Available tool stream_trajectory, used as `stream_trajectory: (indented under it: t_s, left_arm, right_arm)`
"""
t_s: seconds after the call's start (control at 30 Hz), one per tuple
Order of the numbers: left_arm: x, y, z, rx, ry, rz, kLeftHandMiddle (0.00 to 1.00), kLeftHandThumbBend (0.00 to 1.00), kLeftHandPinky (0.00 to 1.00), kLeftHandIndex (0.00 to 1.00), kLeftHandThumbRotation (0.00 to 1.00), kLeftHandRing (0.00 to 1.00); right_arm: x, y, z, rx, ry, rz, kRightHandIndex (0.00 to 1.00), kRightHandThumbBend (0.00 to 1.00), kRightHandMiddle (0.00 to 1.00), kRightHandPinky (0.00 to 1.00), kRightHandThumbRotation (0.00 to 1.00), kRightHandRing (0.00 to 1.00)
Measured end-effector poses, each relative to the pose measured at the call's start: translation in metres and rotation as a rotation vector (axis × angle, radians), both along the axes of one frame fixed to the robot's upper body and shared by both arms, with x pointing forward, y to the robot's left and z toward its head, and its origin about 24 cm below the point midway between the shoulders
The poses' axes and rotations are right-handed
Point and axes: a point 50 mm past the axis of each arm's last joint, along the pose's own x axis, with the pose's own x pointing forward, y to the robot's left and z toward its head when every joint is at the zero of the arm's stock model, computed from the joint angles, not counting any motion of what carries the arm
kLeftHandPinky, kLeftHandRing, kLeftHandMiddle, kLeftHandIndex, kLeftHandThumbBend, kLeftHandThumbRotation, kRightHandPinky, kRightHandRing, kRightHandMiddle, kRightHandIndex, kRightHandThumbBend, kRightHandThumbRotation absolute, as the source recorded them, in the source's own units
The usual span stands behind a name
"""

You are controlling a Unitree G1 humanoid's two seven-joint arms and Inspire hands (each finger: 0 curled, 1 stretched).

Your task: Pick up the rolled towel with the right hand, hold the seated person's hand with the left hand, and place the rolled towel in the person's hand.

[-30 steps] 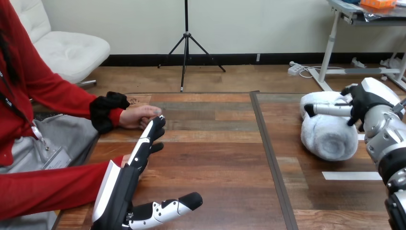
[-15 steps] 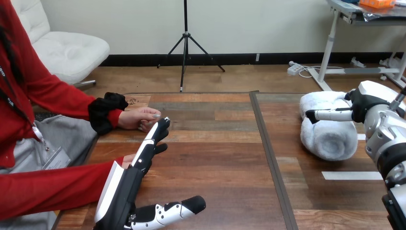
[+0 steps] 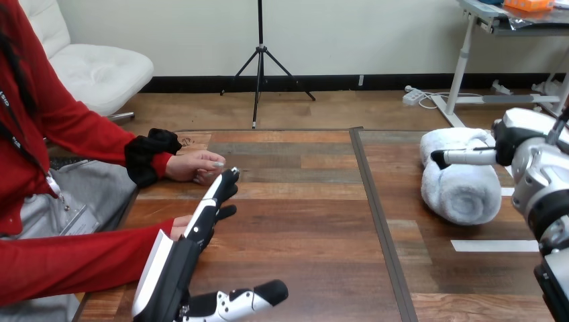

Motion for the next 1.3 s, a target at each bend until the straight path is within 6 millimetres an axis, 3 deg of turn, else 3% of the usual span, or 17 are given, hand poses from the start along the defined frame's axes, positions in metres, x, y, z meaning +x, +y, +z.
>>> stream_trajectory:
  t_s: [0.17, 0.57, 0.93, 1.17, 1.27, 1.3]
  left_arm:
    - [-0.003, 0.0, -0.001, 0.001, 0.007, 0.0, 0.95, 1.0, 0.83, 0.94, 0.5, 0.92]
    - [-0.007, 0.002, -0.002, -0.02, 0.014, -0.013, 0.96, 1.0, 0.83, 0.95, 0.47, 0.92]
    - [-0.009, 0.002, -0.001, -0.036, 0.014, -0.031, 0.95, 1.0, 0.84, 0.95, 0.47, 0.92]
    - [-0.011, 0.001, -0.001, -0.036, 0.017, -0.05, 0.95, 1.0, 0.86, 0.94, 0.47, 0.93]
    - [-0.012, 0.001, -0.001, -0.038, 0.016, -0.056, 0.95, 1.0, 0.86, 0.94, 0.46, 0.93]
    - [-0.012, 0.001, -0.001, -0.039, 0.015, -0.057, 0.95, 1.0, 0.86, 0.94, 0.46, 0.93]
  right_arm:
    - [0.002, 0.0, 0.006, -0.015, 0.007, -0.009, 0.9, 1.0, 0.82, 0.34, 0.9, 0.67]
    - [0.005, -0.002, 0.018, -0.06, 0.04, 0.005, 0.95, 1.0, 0.91, 0.36, 0.97, 0.81]
    - [0.007, -0.002, 0.026, -0.034, 0.119, 0.032, 0.95, 0.97, 0.99, 0.66, 1.0, 0.98]
    - [0.007, -0.001, 0.026, 0.037, 0.119, 0.021, 0.97, 0.95, 1.0, 0.71, 1.0, 1.0]
    - [0.007, -0.001, 0.026, 0.076, 0.11, 0.012, 0.98, 0.95, 1.0, 0.75, 1.0, 1.0]
    - [0.007, -0.001, 0.026, 0.089, 0.106, 0.009, 0.98, 0.94, 1.0, 0.81, 1.0, 1.0]
